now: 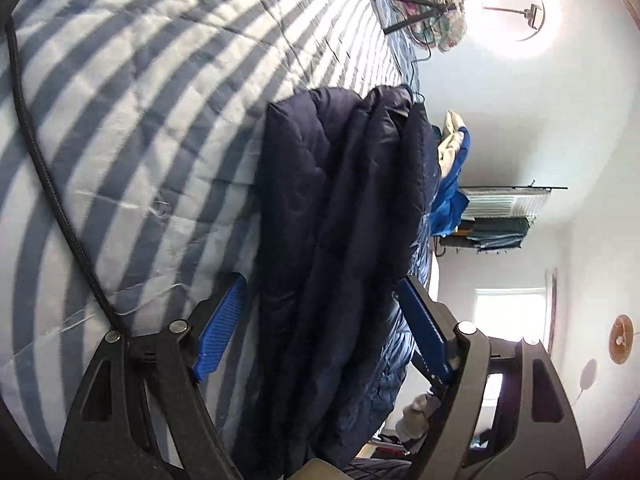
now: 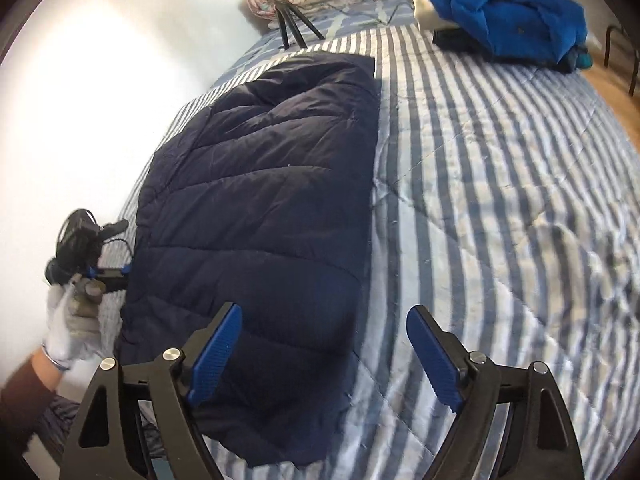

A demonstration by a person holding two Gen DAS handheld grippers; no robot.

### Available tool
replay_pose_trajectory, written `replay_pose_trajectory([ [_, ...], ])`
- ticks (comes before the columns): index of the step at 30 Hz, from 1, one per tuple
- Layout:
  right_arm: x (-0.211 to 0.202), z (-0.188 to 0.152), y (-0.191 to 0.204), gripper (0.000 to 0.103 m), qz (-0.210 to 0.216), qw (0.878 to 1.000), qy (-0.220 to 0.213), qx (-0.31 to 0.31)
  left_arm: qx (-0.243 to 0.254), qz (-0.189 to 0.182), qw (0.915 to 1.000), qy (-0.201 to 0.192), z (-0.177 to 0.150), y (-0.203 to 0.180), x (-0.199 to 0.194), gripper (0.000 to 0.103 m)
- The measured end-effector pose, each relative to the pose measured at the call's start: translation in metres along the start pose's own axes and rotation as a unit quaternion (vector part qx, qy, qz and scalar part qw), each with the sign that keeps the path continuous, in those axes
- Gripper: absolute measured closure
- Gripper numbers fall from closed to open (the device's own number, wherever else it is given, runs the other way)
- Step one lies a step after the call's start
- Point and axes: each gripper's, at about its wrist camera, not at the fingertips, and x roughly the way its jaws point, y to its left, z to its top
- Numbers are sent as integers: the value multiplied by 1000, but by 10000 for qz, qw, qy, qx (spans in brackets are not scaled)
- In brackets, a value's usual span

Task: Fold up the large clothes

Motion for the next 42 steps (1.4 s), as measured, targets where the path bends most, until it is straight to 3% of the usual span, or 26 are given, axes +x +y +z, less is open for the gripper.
replay_pose_trajectory([
  [6,8,11,2,17,111,9999,59,63,-67,-456,9989,79,3,-11,11,23],
  [9,14,16,2,17,135,9998,98,88,248,-118,9996,102,4,-23,18,23],
  [13,13,22,-2,17,141,9997,70,167,223,81,9996,129,5,-20,22,23],
  [17,6,24,-13,17,148,9994,-24,311,347,40,9991,230,5,-22,20,23],
  [20,6,25,-24,17,226,9983,-19,543,372,-209,9984,359,3,-25,25,23],
  [28,13,22,-38,16,331,9965,109,759,319,99,9988,357,6,-29,43,23],
  [33,22,19,-50,16,609,9930,212,991,320,386,9984,267,8,-36,46,24],
  [37,25,24,-59,16,912,9880,114,1240,587,955,9934,241,3,-52,52,38],
  [42,29,34,-73,17,1284,9800,13,1518,541,1081,9923,258,4,-62,53,46],
])
